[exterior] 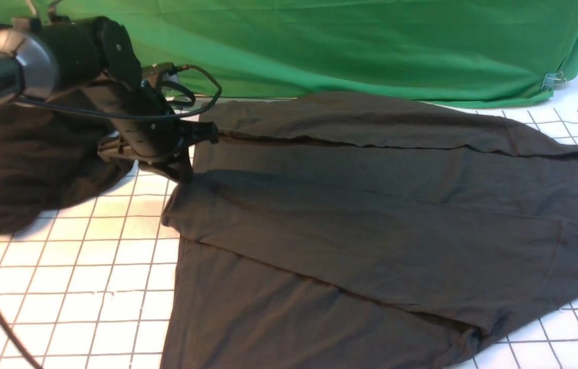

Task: Fold a long-sleeved shirt over a white checkered tablecloth.
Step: 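Fold the left side of the black T-shirt inward over its body, then grab the top left corner of the dark shirt with the left gripper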

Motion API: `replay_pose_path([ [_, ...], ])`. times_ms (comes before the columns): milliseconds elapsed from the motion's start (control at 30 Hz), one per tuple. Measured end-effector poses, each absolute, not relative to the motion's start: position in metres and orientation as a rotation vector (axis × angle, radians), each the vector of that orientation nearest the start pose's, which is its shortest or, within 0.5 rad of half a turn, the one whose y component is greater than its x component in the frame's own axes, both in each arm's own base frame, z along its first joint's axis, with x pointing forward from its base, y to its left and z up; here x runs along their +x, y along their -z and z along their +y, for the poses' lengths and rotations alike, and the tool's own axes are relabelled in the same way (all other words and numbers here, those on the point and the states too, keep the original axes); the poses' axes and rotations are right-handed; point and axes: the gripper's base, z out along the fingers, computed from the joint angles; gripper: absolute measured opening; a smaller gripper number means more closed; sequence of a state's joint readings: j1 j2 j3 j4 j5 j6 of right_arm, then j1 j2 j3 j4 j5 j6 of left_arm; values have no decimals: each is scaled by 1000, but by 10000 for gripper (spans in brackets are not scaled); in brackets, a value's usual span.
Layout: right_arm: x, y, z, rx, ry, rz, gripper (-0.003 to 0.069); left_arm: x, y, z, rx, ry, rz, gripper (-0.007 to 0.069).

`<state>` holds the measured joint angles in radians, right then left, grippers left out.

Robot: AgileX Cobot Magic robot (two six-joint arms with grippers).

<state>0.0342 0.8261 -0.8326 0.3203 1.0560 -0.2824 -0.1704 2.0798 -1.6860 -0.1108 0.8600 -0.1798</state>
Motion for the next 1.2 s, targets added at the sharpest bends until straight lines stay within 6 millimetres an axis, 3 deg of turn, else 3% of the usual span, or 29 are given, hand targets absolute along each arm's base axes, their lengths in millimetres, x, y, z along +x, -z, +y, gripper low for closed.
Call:
replay_pose_path([
  [167,136,-327,29,-297,-309,2465,235,474,-236,-86,-148,328,2583,356],
  [300,137,-326,29,-295,-307,2463,237,488,-240,-84,-274,467,2534,426],
  [367,137,-327,29,-284,-308,2459,239,502,-217,-77,-471,653,2543,448],
  [567,139,-328,29,-248,-310,2438,239,518,-167,-72,-699,915,2511,421],
  [900,143,-331,28,-229,-297,2391,239,535,-152,-78,-779,903,2322,344],
  [1133,144,-331,28,-226,-294,2381,239,538,-141,-78,-821,910,2304,304],
  [1200,144,-331,28,-225,-294,2380,239,538,-141,-78,-819,907,2301,234],
])
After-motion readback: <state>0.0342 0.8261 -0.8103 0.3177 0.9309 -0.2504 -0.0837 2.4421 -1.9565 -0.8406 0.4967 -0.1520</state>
